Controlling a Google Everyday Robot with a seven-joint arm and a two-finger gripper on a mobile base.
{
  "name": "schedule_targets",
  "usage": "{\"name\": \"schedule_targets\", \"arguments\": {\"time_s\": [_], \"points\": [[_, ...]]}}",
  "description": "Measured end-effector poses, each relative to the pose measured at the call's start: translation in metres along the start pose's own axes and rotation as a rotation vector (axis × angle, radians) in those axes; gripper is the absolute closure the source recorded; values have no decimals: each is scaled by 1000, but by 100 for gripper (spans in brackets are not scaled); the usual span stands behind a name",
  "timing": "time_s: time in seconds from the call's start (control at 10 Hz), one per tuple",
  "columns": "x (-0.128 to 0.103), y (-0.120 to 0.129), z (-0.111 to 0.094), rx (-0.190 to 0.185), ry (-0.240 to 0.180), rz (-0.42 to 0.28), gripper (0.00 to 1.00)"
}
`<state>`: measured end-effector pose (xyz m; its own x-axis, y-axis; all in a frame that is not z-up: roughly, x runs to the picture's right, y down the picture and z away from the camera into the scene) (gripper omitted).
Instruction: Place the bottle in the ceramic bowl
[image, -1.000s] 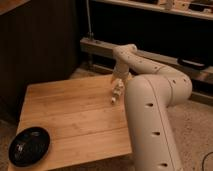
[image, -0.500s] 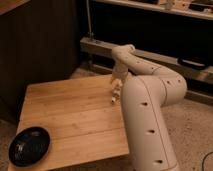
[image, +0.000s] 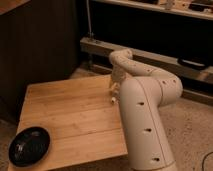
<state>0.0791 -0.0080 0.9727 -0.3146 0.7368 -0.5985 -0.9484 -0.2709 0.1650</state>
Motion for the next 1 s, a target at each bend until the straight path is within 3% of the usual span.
{"name": "schedule_targets", "arguments": {"time_s": [0.3,0.8,1.0], "points": [[4,-1,6,1,22,-9,36],[9,3,10,-23,48,-36,81],[11,11,7,-33,48,-69,79]]}}
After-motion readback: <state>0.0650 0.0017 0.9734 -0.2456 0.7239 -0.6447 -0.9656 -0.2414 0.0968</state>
